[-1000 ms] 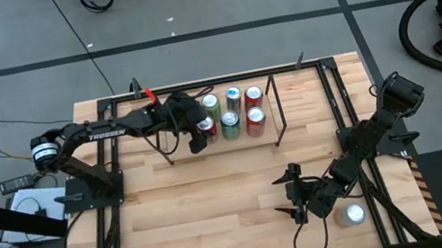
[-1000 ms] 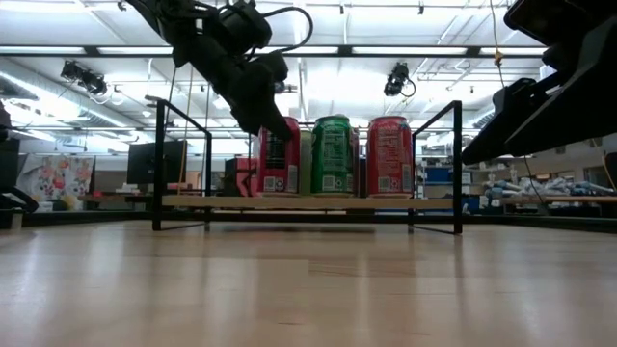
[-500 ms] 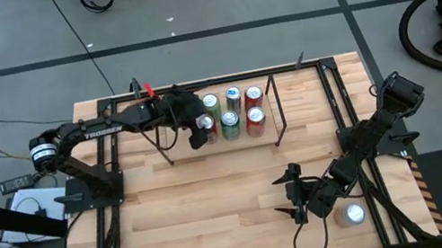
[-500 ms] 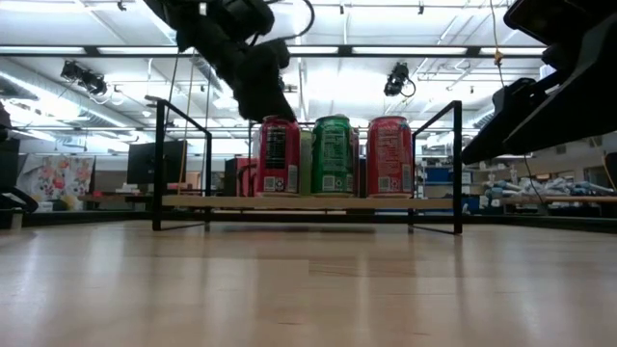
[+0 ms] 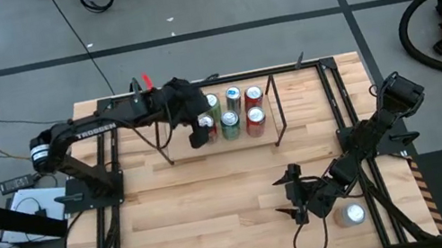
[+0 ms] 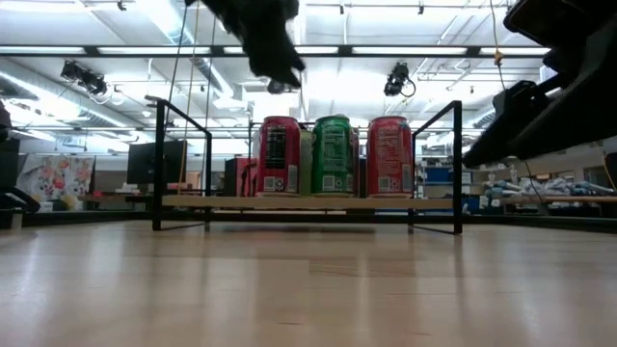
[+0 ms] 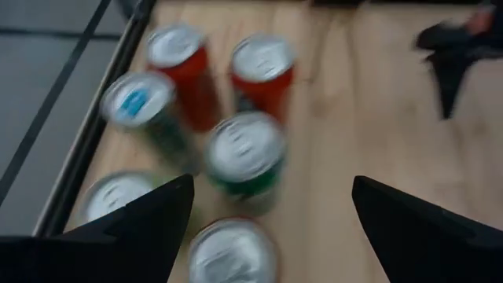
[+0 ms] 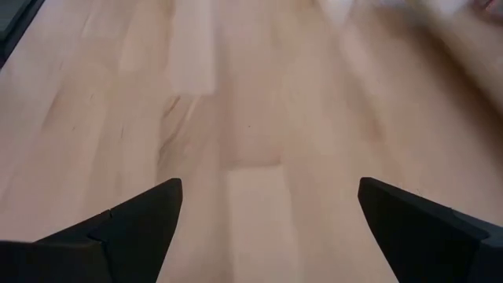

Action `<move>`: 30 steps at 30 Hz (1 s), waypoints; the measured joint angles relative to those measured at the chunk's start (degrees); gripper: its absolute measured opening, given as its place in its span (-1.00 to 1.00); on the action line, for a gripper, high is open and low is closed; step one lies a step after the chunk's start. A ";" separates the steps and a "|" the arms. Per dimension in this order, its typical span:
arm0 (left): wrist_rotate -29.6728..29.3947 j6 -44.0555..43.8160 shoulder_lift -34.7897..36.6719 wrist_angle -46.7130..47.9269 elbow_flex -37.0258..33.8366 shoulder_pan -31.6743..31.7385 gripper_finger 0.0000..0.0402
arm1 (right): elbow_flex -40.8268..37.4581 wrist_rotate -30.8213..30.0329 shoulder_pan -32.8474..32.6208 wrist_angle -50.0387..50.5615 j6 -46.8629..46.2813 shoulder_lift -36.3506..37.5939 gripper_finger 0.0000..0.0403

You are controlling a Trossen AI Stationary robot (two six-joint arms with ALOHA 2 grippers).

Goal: Place canned beverage on shelf
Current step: Put the orange-white soda can on the shelf

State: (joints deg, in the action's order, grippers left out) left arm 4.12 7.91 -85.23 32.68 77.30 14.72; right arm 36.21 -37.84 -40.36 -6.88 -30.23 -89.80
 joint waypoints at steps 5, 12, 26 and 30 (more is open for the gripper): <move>0.01 -0.66 -0.04 -2.64 0.20 -7.98 0.78 | 0.60 8.17 -0.02 3.86 -3.14 2.38 0.97; -6.50 -3.19 -0.35 -6.86 0.15 -19.11 0.78 | 10.87 11.49 -1.31 25.85 -6.24 4.59 0.94; -14.97 -11.64 -3.30 -4.65 0.11 -31.19 0.78 | 26.08 34.36 -6.41 53.54 -22.00 4.63 0.93; -14.99 -11.35 -5.46 -3.23 0.09 -33.28 0.78 | 28.53 34.68 -6.99 60.06 -29.66 4.68 0.93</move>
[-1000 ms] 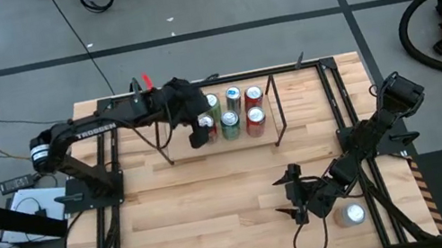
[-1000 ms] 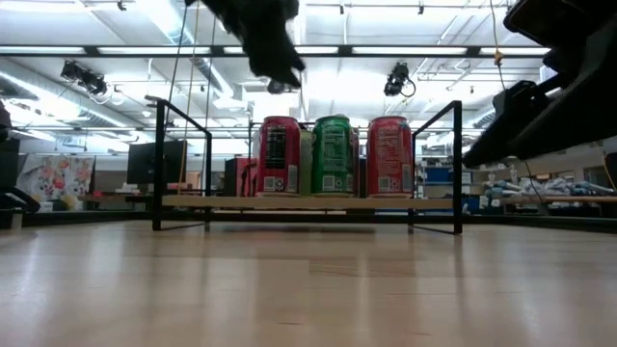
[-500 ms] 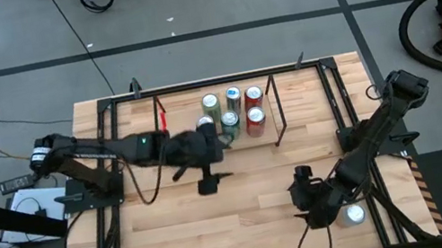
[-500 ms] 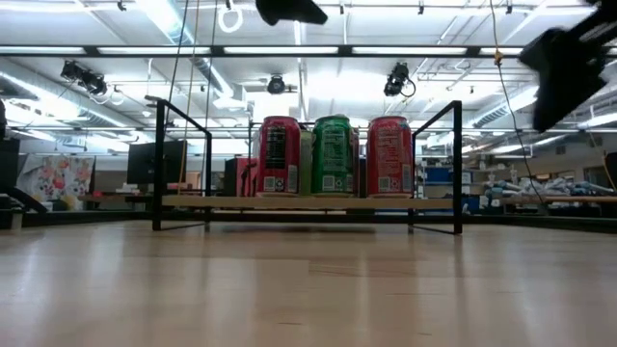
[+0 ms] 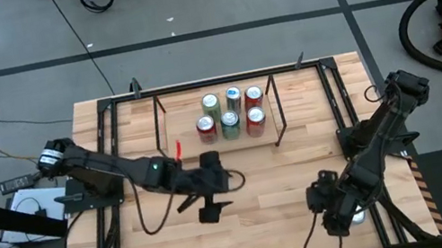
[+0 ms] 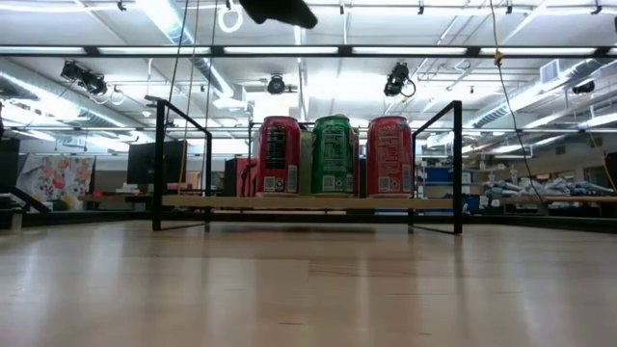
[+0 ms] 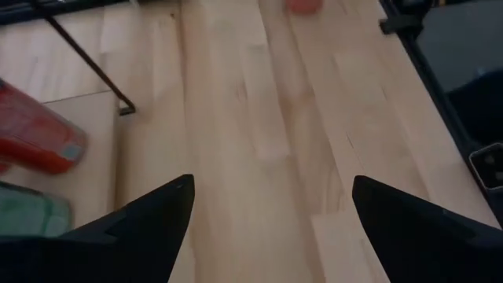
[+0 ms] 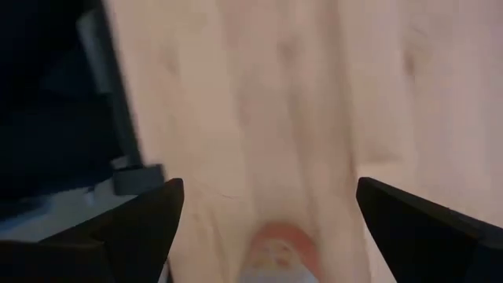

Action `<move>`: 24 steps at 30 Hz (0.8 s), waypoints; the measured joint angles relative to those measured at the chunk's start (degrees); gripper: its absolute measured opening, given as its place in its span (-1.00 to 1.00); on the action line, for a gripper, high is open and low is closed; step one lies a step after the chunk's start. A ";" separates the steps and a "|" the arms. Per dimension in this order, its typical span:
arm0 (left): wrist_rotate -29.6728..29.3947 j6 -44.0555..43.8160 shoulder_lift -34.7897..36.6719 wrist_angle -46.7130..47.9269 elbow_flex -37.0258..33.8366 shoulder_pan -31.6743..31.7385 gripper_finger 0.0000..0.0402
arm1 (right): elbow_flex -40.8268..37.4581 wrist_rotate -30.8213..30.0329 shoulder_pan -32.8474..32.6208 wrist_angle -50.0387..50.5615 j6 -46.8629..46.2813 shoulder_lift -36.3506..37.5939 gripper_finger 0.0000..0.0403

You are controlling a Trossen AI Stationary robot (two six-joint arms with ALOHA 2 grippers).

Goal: Place canned beverage on shelf
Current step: Put the orange-white soda can on the shelf

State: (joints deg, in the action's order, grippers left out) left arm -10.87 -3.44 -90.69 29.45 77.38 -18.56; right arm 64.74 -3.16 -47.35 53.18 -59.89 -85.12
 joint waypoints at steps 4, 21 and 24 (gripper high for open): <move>-0.35 0.02 -2.16 1.32 0.00 -0.70 0.78 | 0.39 0.44 -1.81 5.67 -6.81 0.00 0.93; -1.25 0.15 -6.30 3.25 0.00 0.12 0.78 | -0.82 -2.95 -14.57 12.38 -35.14 -0.35 0.93; -1.22 0.15 -6.30 3.35 0.00 0.10 0.78 | -1.59 -1.51 -14.93 10.86 -36.31 -1.43 0.93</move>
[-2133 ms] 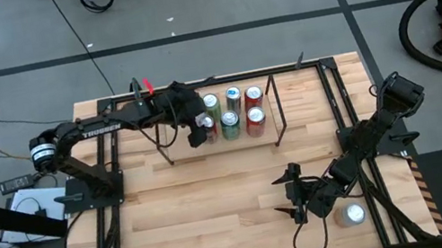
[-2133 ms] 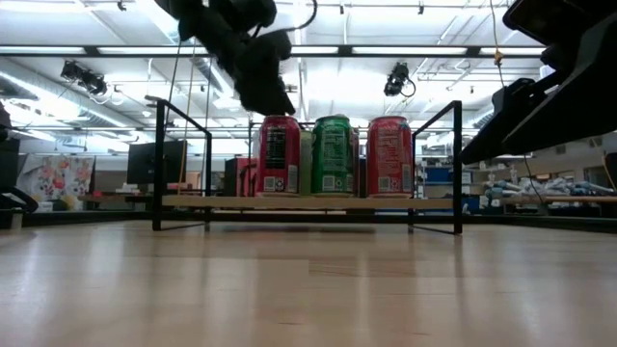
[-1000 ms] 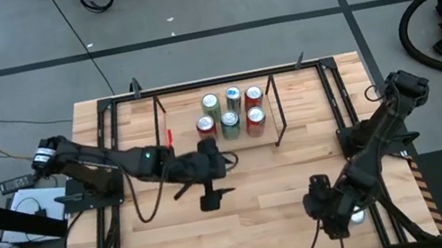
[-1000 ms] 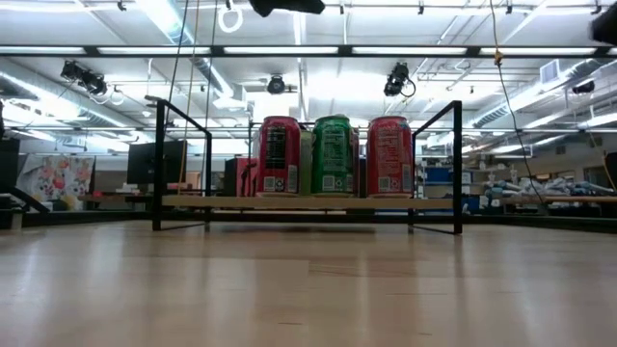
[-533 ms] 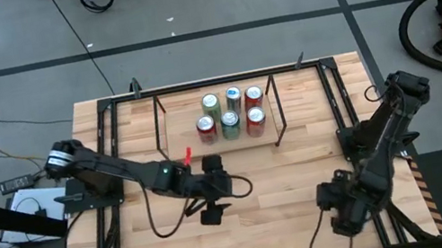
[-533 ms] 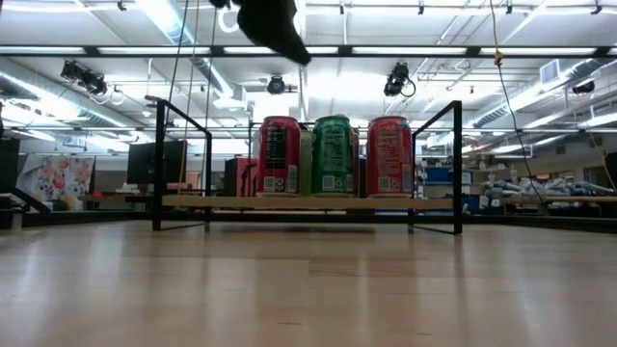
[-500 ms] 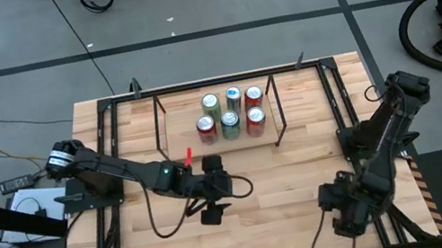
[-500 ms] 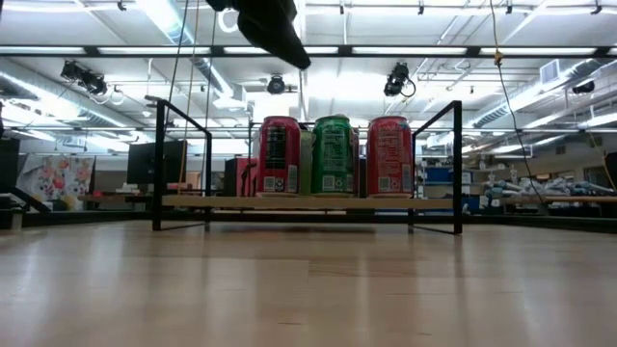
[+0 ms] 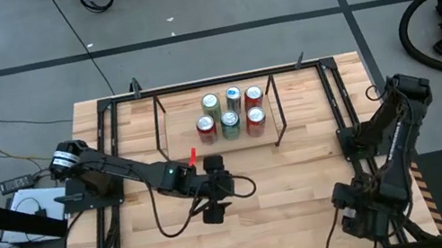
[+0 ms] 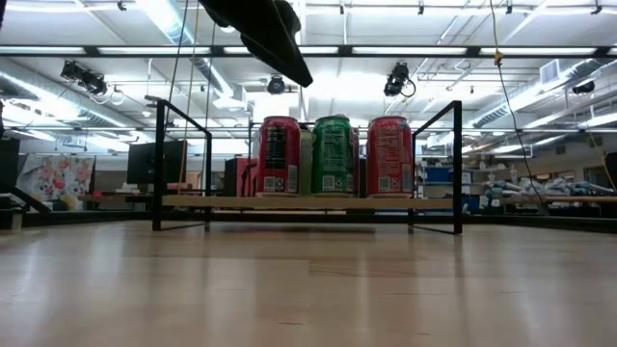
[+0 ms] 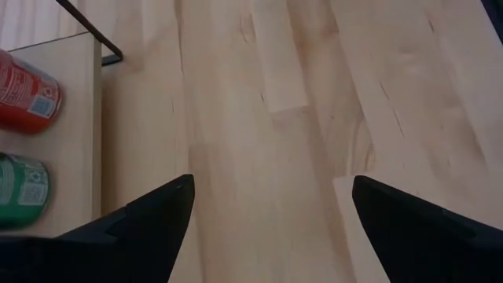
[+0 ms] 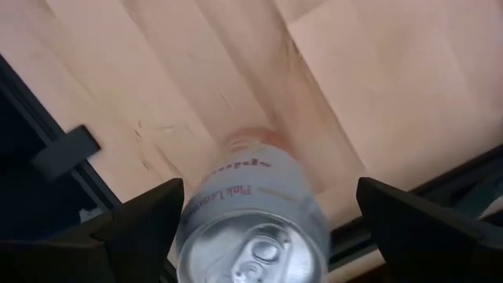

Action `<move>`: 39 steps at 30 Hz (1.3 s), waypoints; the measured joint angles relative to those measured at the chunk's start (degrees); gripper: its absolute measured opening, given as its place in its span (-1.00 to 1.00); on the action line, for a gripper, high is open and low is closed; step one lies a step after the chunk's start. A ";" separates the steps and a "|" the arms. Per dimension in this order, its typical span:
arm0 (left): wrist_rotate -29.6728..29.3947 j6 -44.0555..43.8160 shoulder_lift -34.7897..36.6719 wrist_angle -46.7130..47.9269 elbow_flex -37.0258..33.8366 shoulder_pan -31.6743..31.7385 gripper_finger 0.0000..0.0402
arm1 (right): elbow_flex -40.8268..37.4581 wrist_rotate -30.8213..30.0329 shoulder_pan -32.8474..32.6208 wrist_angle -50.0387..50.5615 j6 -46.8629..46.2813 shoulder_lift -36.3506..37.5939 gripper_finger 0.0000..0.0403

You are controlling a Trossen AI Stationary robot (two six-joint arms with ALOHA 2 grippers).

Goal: Place canned beverage on shelf
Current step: Put the orange-white soda can on the shelf

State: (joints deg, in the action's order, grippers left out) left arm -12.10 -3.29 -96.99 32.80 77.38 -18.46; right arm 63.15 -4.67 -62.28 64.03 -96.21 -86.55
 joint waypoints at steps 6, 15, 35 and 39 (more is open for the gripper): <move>0.00 0.00 0.00 -0.01 0.00 0.02 0.78 | -0.06 6.50 -0.02 -1.48 -2.12 -2.56 0.93; 0.17 0.00 0.02 0.00 0.00 0.02 0.78 | -0.06 6.73 -0.48 -2.21 -3.90 -3.01 0.74; 0.15 -0.02 0.04 0.10 0.00 0.01 0.78 | -0.06 3.05 7.65 -1.14 6.75 -3.01 0.70; 0.15 -0.20 0.04 0.09 0.00 0.02 0.78 | -0.06 1.98 12.24 -1.19 13.03 -3.01 0.71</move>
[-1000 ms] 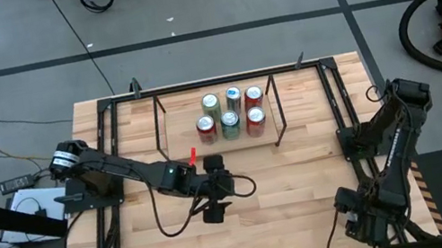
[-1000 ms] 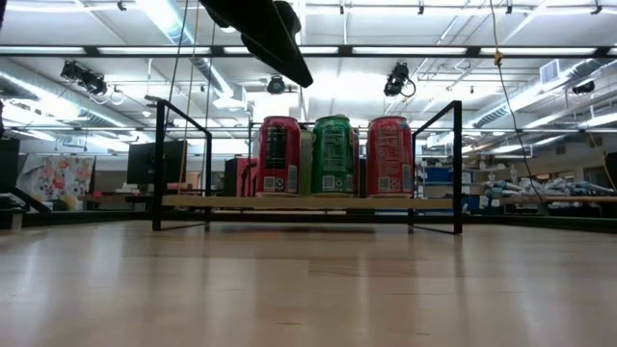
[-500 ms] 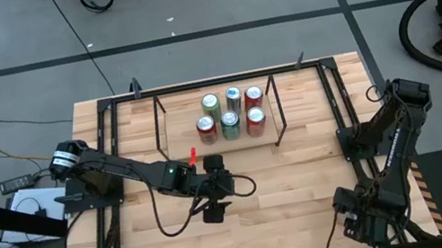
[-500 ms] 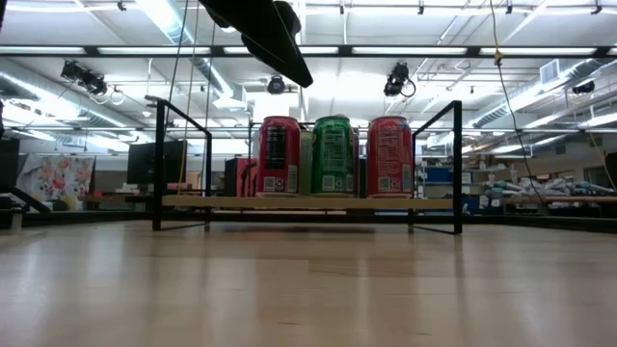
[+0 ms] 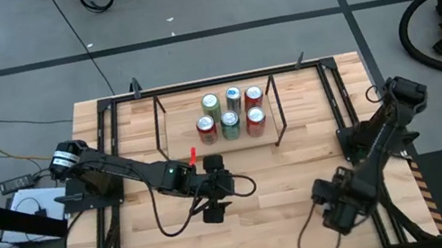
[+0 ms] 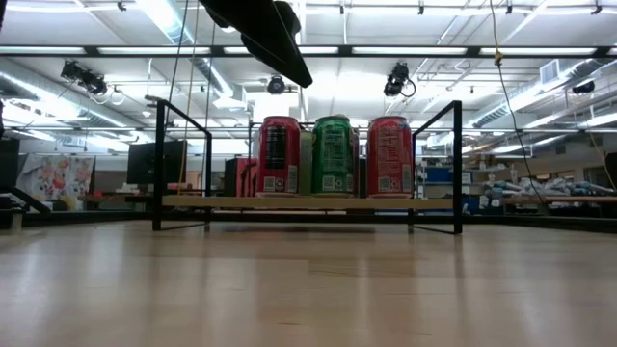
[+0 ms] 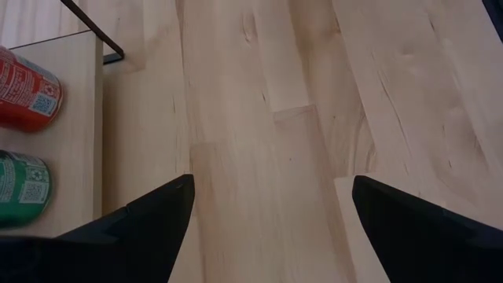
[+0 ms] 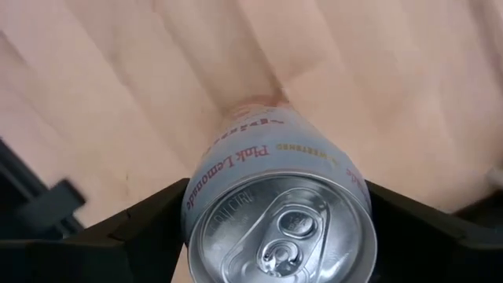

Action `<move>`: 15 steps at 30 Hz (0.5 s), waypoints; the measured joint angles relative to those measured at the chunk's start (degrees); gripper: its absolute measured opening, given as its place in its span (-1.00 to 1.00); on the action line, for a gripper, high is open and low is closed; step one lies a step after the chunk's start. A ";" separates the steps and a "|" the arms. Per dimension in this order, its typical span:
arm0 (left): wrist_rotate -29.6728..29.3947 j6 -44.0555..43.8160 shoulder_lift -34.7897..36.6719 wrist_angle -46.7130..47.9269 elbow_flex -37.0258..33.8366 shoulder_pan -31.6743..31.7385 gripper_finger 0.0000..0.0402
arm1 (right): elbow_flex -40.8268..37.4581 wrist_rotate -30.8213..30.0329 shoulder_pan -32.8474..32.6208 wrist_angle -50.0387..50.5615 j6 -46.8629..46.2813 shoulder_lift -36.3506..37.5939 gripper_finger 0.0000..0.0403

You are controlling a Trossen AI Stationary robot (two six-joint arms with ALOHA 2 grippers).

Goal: Place canned beverage on shelf
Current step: Put the orange-white soda can on the shelf

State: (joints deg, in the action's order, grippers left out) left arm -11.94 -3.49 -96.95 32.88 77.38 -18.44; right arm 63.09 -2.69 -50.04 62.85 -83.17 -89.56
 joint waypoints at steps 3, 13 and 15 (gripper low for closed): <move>0.00 -0.30 0.02 0.04 0.00 -0.02 0.78 | 0.00 -0.50 3.30 -0.02 4.73 0.00 0.71; 0.00 -0.97 0.02 0.31 0.00 -0.17 0.78 | 0.00 -1.58 14.34 -0.73 22.18 0.00 0.72; 0.00 -1.45 0.02 0.32 0.00 -0.17 0.78 | 0.00 -2.38 16.97 -1.74 26.25 0.00 0.72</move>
State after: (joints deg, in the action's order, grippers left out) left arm -11.94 -4.94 -96.92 33.21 77.38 -18.61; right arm 63.09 -5.06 -33.08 61.11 -56.92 -89.56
